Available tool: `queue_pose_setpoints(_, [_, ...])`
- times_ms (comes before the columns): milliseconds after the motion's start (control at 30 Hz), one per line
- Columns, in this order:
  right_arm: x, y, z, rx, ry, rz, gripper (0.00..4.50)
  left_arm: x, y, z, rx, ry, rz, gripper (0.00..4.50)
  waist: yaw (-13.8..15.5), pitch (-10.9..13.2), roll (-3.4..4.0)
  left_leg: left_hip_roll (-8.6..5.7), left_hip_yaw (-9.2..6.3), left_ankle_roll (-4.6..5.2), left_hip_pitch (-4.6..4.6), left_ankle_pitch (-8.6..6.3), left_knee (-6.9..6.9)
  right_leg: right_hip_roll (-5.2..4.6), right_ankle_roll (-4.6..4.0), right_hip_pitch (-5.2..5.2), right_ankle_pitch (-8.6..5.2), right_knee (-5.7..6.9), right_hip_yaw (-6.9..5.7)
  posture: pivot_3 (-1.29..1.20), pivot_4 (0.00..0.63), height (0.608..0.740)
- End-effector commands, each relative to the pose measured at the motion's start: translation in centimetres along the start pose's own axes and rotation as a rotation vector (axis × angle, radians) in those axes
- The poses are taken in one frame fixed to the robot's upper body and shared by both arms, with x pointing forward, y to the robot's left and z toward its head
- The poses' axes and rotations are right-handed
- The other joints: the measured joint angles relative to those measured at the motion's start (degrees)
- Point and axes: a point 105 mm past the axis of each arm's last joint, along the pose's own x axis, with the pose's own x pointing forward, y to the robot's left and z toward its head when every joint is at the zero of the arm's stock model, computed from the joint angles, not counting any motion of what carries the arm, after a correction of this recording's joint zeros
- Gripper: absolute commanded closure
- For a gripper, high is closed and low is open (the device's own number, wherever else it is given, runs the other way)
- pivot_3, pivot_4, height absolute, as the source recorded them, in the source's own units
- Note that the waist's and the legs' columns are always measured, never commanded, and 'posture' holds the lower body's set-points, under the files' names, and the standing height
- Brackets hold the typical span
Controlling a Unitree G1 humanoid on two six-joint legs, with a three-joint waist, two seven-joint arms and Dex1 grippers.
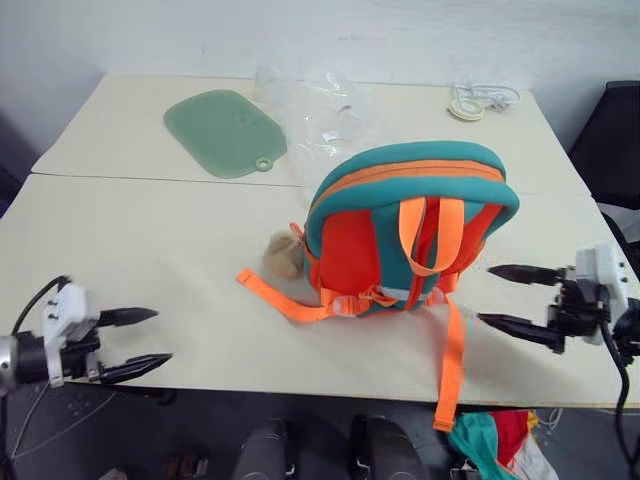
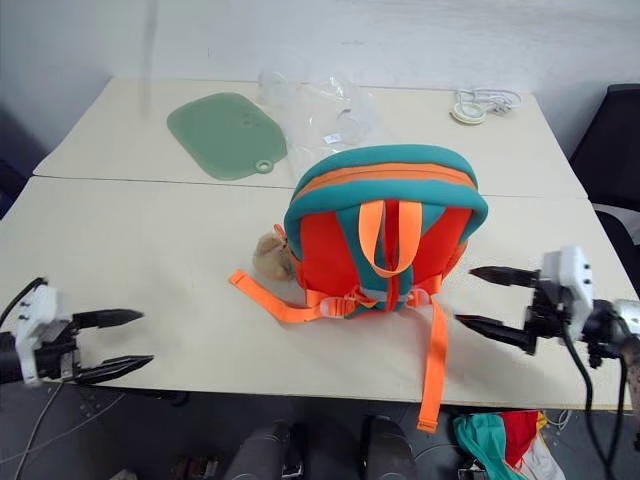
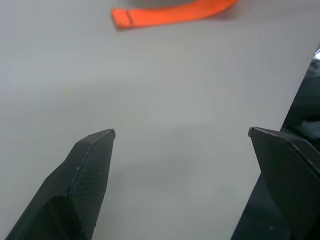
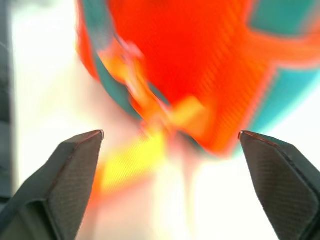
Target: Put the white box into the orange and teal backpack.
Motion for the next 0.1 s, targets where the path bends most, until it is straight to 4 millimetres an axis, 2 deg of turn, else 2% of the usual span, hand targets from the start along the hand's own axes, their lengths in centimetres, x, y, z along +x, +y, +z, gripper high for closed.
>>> queue_pose_setpoints(33, [-1.3, -0.95, -0.02, -0.154, 0.039, 0.0, 0.05, -0.21, 0.42, 1.95, 0.097, -0.065, 0.074, 0.0, 0.1, 0.0, 0.03, 0.0, -0.02, -0.03, 0.0, 0.02, 0.0, -0.01, 0.0, -0.01, 0.0, 0.02, 0.0, 0.0, 0.15, 0.74])
queue_pose_setpoints(100, [-1.17, -1.35, -0.46, -0.159, 0.037, -0.012, 0.05, 0.31, 0.46, 2.6, 0.106, -0.108, 0.081, 0.0, 0.1, 0.0, 0.05, 0.01, -0.04, -0.11, 0.0, 0.06, 0.0, -0.02, -0.02, -0.04, -0.01, 0.07, -0.01, 0.0, 0.15, 0.74])
